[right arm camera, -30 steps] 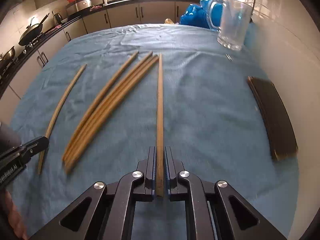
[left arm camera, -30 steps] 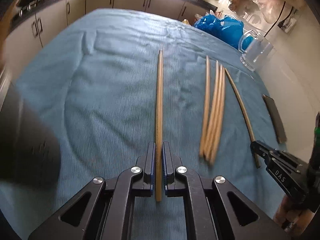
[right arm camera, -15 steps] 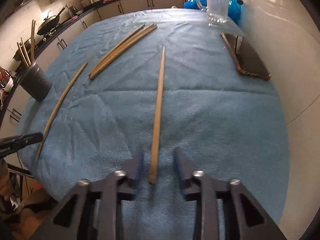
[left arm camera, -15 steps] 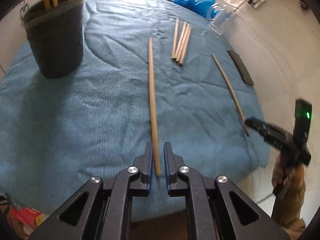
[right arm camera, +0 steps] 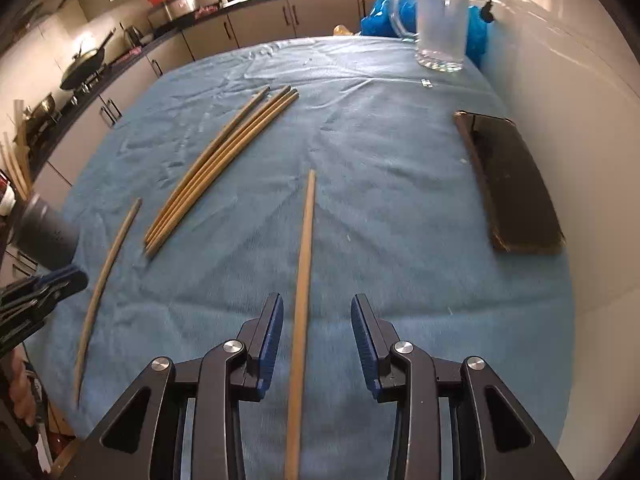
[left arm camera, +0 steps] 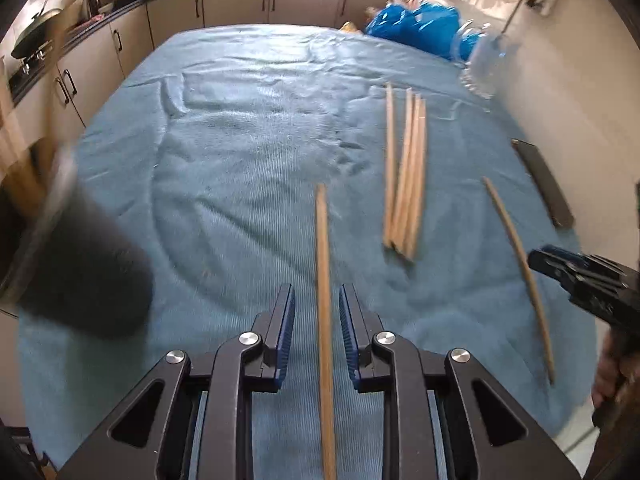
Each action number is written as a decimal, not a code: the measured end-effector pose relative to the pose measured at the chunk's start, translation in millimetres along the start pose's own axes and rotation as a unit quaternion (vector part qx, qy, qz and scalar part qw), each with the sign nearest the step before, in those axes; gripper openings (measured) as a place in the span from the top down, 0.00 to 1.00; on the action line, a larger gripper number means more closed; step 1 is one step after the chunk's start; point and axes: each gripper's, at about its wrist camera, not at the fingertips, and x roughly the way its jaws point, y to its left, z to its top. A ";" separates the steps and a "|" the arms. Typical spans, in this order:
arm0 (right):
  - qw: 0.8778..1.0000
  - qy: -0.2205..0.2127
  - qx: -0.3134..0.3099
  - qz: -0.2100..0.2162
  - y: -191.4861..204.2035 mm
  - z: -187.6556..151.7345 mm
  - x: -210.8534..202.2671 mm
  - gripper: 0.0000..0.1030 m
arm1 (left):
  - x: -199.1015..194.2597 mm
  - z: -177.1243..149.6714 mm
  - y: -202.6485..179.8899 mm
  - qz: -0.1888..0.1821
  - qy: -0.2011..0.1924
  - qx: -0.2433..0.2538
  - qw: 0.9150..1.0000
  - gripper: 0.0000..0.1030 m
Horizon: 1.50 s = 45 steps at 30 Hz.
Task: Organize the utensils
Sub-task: 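Lift the held chopsticks off the towel with both tools, then carry both chopsticks upright over the black utensil cup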
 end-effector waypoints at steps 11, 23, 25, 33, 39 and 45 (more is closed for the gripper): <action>0.997 0.038 -0.051 -0.045 18.8 38.4 34.5 0.72 | 23.0 24.2 -6.6 0.023 0.012 -0.004 1.000 0.79; 0.999 0.043 0.003 -0.028 16.1 63.6 42.9 0.94 | 25.1 29.6 3.4 -0.011 0.014 -0.027 0.999 0.94; 1.000 0.020 0.006 -0.021 16.8 59.1 32.5 0.94 | 16.2 26.0 5.5 -0.019 0.000 -0.034 0.999 0.94; 0.995 -0.095 -0.013 -0.009 29.6 42.5 -35.7 0.94 | -38.9 7.2 -0.7 -0.076 -0.070 -0.036 0.994 0.94; 0.987 -0.163 -0.013 0.008 41.2 19.3 -83.9 0.94 | -84.2 -11.1 -13.1 -0.083 -0.129 -0.012 0.988 0.94; 0.980 -0.198 -0.010 0.028 43.0 -10.2 -117.0 0.94 | -118.6 -32.5 -22.4 -0.077 -0.177 0.014 0.981 0.94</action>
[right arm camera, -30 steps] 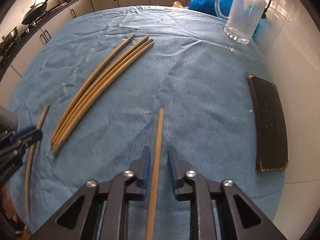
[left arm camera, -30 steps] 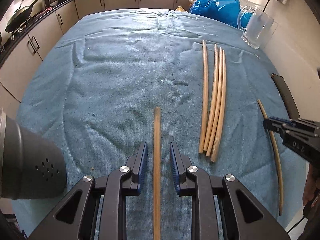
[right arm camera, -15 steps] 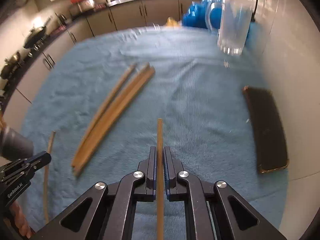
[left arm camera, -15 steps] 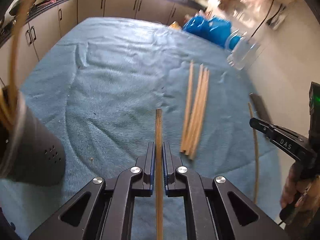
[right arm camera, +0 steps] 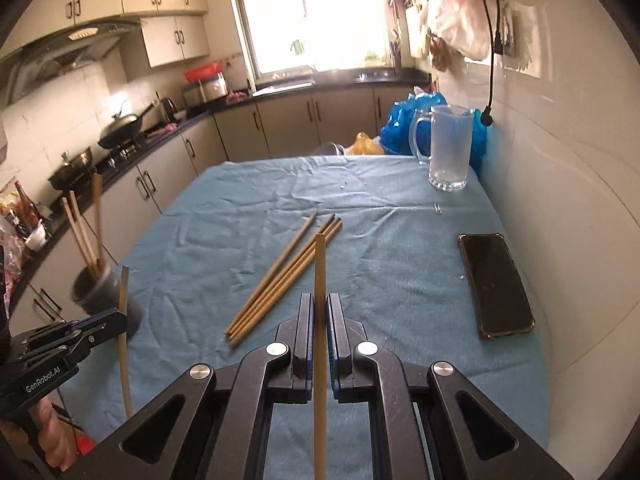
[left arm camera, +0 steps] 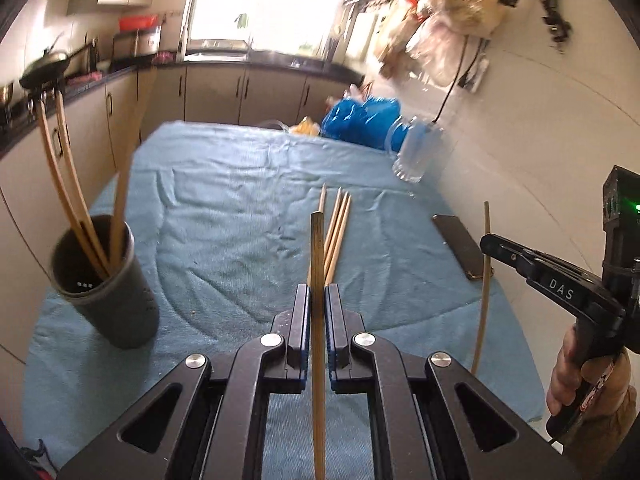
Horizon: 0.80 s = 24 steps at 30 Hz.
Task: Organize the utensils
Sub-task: 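Carry both chopsticks upright over the black utensil cup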
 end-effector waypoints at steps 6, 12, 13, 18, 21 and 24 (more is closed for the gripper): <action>1.000 -0.027 -0.012 0.009 14.1 -6.1 -27.5 0.94 | -37.7 -6.3 -3.8 -0.011 -0.037 0.005 0.999 0.94; 0.997 -0.066 -0.028 0.016 30.0 -3.0 -50.3 0.94 | -73.7 -7.8 2.5 -0.014 -0.076 -0.006 0.997 0.94; 0.997 -0.072 -0.030 0.017 32.6 -2.5 -53.1 0.94 | -78.4 -7.4 3.9 -0.013 -0.082 -0.008 0.997 0.94; 0.995 -0.087 -0.035 0.028 46.7 4.1 -57.1 0.94 | -107.6 -1.7 14.8 -0.009 -0.115 -0.017 0.993 0.94; 0.994 -0.093 -0.039 0.039 60.4 10.5 -56.3 0.94 | -123.6 3.8 22.9 -0.001 -0.134 -0.018 0.991 0.94; 0.993 -0.099 -0.044 0.056 75.4 20.7 -54.9 0.94 | -138.4 15.5 37.1 0.007 -0.149 -0.026 0.989 0.94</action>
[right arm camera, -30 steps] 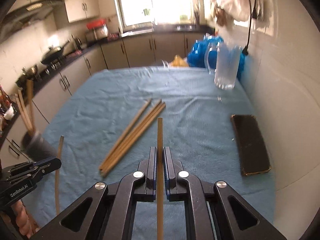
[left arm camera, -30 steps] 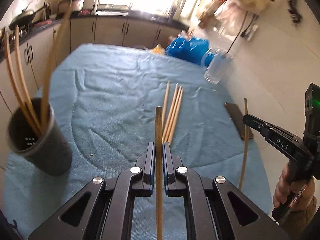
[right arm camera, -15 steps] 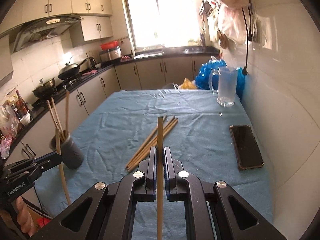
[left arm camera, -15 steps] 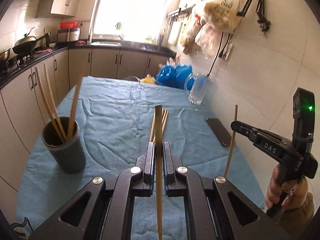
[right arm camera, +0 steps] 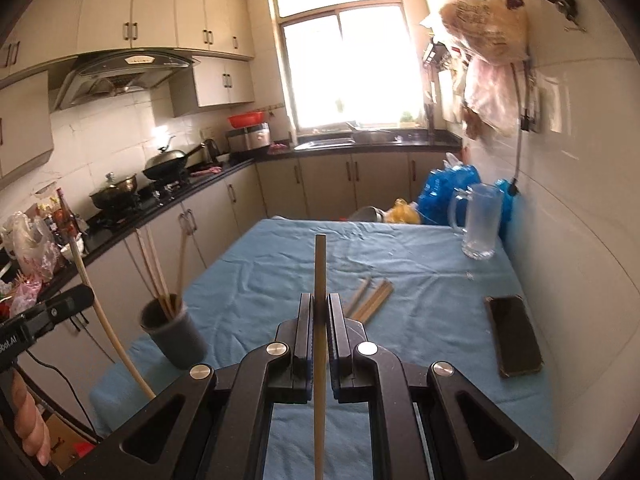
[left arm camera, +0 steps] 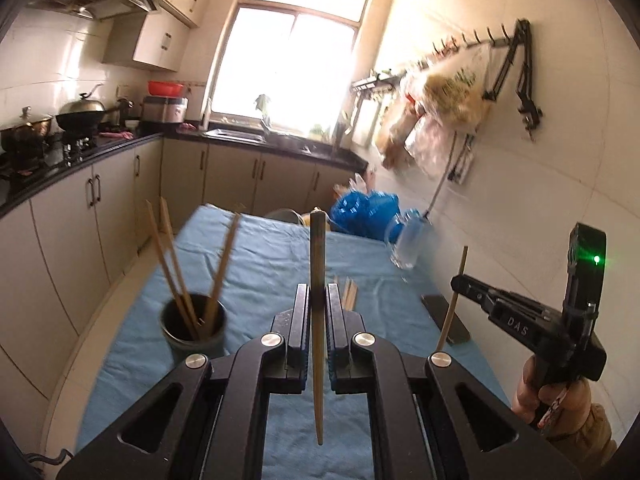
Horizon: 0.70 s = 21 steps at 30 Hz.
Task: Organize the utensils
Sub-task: 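Carry both chopsticks upright over the black utensil cup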
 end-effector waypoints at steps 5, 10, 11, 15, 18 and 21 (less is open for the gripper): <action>0.999 -0.018 -0.008 0.030 28.4 24.7 11.0 0.94 | -15.1 28.8 23.3 0.012 -0.025 -0.011 1.000 0.94; 0.997 -0.042 -0.002 0.071 64.1 56.1 30.8 0.94 | -27.3 60.7 43.1 0.035 -0.055 -0.006 0.998 0.94; 0.996 -0.046 0.003 0.080 70.5 62.3 36.2 0.94 | -28.5 65.0 45.8 0.041 -0.060 -0.003 0.997 0.94; 0.991 -0.053 0.028 0.119 97.2 86.4 60.0 0.94 | -27.1 83.1 62.1 0.069 -0.076 0.007 0.995 0.94; 0.988 -0.065 0.037 0.135 117.2 98.2 78.2 0.94 | -15.2 93.2 80.4 0.079 -0.075 -0.004 0.994 0.94; 0.988 -0.077 0.028 0.128 136.8 103.7 95.8 0.94 | 1.9 98.3 97.3 0.086 -0.069 -0.015 0.994 0.94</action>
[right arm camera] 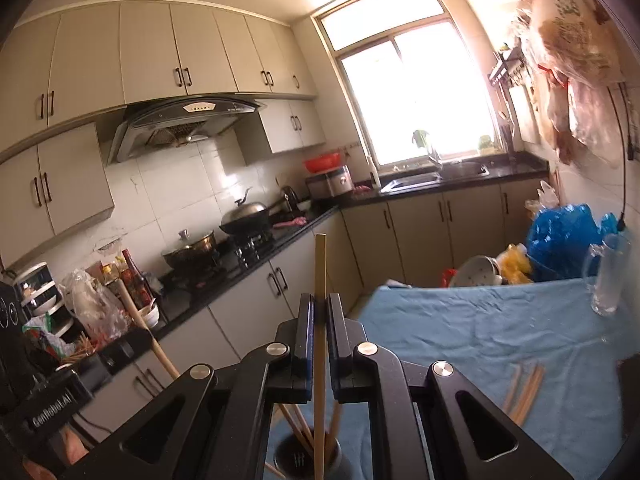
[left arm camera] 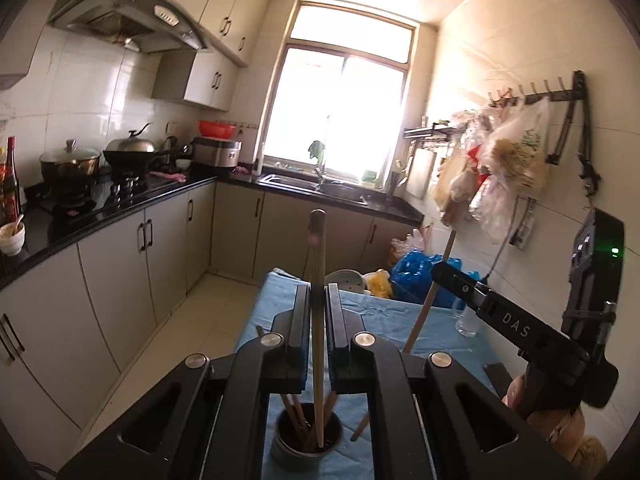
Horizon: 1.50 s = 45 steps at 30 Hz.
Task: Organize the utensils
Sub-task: 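Open both tools to drop the chopsticks into the black cup, then move both tools back over the remaining chopsticks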
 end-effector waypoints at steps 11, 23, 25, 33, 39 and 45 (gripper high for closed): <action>0.996 0.084 -0.003 -0.021 -7.2 -48.6 67.7 0.93 | 78.4 -42.7 26.9 0.016 0.081 -0.029 0.996 0.94; 0.993 0.115 0.025 -0.003 -24.7 -61.9 66.7 0.83 | 65.7 -48.3 18.9 0.037 0.074 -0.027 0.996 0.68; 0.994 0.107 0.029 -0.003 -27.3 -59.4 59.6 0.69 | 56.6 -48.8 16.6 0.041 0.064 -0.027 0.997 0.64; 0.995 0.081 0.050 -0.023 -57.3 -53.6 19.5 0.59 | 23.5 -60.9 -12.2 0.033 0.050 -0.005 0.998 0.58; 0.990 0.087 0.088 -0.064 -103.9 -68.6 -10.8 0.58 | 16.7 -82.2 -52.1 0.017 0.064 0.027 0.997 0.49; 0.983 0.093 0.115 -0.111 -151.5 -88.3 -43.2 0.56 | 28.8 -108.6 -92.0 0.004 0.099 0.064 0.993 0.47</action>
